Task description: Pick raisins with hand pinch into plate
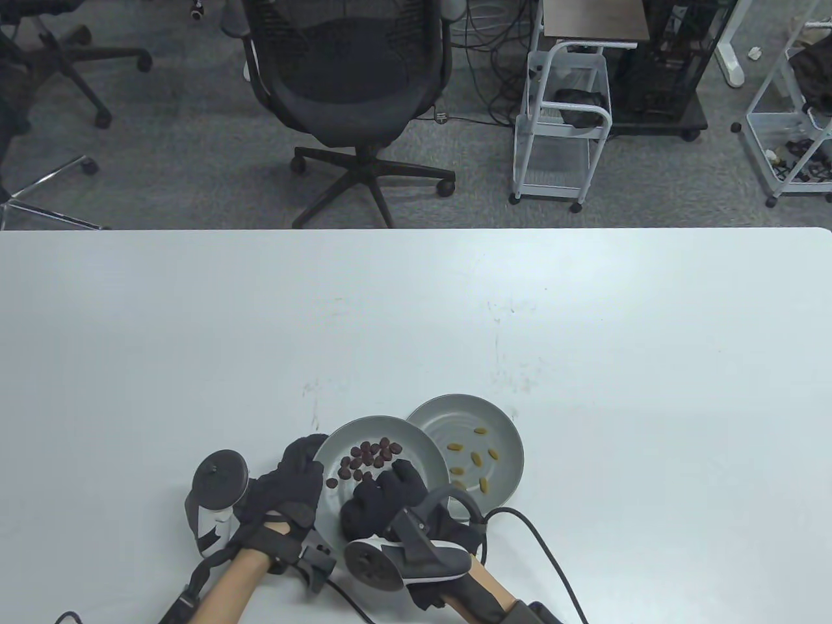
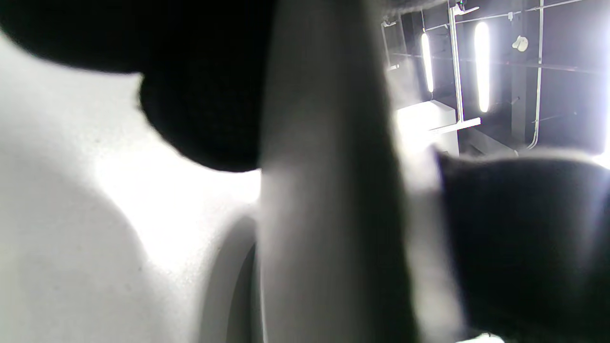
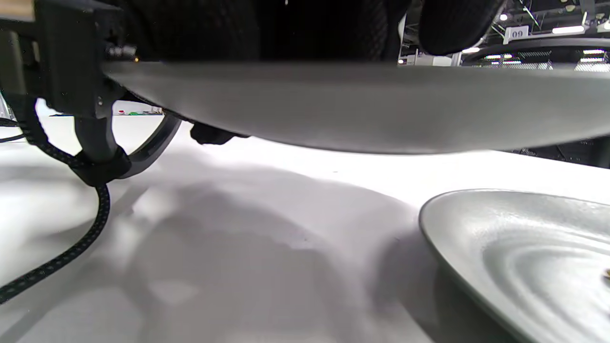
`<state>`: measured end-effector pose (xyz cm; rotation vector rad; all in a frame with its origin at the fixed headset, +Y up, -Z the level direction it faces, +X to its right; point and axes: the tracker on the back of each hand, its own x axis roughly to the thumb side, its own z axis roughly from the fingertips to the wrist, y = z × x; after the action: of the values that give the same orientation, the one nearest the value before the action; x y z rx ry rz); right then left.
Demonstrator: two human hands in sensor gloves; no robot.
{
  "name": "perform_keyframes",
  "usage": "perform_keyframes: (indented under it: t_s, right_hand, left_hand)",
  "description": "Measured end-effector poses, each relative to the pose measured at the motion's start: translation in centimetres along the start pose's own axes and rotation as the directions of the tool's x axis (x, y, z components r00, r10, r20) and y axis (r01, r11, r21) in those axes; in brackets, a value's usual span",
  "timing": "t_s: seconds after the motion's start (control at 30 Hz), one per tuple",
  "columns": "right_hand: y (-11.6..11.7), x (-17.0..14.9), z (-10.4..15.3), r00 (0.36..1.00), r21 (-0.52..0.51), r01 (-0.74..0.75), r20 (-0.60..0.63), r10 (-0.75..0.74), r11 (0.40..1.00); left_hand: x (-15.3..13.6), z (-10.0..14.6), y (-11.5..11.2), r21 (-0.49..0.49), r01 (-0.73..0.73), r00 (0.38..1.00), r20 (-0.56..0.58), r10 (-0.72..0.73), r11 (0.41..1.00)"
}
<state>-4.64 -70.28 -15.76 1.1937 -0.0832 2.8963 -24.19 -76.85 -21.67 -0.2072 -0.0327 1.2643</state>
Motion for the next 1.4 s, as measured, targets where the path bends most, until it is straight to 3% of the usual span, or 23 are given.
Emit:
perform_keyframes:
  t_s: [0.17,0.6,1.4]
  right_hand:
    - [0.20,0.54,-0.12,0.999,-0.058,-0.037,0.037,0.039,0.998]
    - [0.18,0.63,-0.09,0.998,-0.055,-0.053,0.036,0.055,0.997]
    - [-0.02,0.65,0.32,0.997,-0.149,-0.061,0.045,0.069,0.987]
  left_hand:
    - [-0.02,-0.01,-0.02,0.003,-0.003,1.000,-0.002,0.003,1.000]
    - [0.05,0.05,0.07,0.010,-0.018,1.000,0.002,0.018,1.000]
    - [0.11,0.04,0.22,0.013,-0.036,0.999,0.007,0.036,0.999]
